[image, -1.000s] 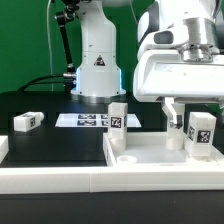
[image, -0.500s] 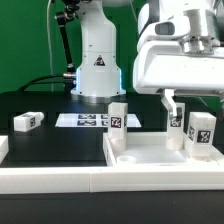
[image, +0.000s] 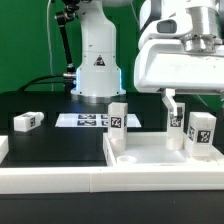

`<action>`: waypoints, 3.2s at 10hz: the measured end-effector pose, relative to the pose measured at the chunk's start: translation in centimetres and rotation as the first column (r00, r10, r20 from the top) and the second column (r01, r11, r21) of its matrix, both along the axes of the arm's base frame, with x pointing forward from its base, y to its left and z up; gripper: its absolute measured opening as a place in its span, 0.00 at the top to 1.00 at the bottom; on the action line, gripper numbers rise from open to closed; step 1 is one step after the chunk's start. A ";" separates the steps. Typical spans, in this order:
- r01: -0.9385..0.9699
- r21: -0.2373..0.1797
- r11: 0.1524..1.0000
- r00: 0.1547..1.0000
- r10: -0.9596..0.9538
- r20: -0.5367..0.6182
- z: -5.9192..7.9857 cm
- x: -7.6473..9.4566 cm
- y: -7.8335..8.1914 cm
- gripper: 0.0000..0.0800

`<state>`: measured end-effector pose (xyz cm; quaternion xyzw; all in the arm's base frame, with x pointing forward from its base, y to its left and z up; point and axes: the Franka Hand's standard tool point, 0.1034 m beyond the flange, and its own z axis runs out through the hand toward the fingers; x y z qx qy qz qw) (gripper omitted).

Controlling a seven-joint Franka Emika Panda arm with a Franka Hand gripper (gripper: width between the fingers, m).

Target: Assemble square table

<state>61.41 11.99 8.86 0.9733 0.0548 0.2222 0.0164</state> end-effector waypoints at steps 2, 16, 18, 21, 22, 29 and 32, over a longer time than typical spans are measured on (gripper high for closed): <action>0.011 -0.016 1.000 0.990 -0.013 -0.138 -0.1 0.1 -0.7 0.19; 0.062 -0.090 0.994 0.869 -0.098 -0.485 0.5 1.8 -0.1 0.19; 0.063 -0.090 0.994 0.869 -0.099 -0.485 0.5 1.8 -0.2 0.19; 0.064 -0.085 0.994 0.880 -0.096 -0.464 0.4 2.2 -0.4 0.19; 0.065 -0.085 0.994 0.882 -0.097 -0.461 0.4 2.3 -0.4 0.31; 0.230 -0.086 0.969 0.862 -0.244 -0.445 0.5 2.4 -0.5 0.64; 0.475 -0.062 0.878 0.793 -0.457 -0.403 0.4 2.4 -0.5 0.64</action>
Offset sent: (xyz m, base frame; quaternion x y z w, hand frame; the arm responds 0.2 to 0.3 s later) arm 0.0043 -0.0034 0.0001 0.0105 -0.1983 0.0055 0.9801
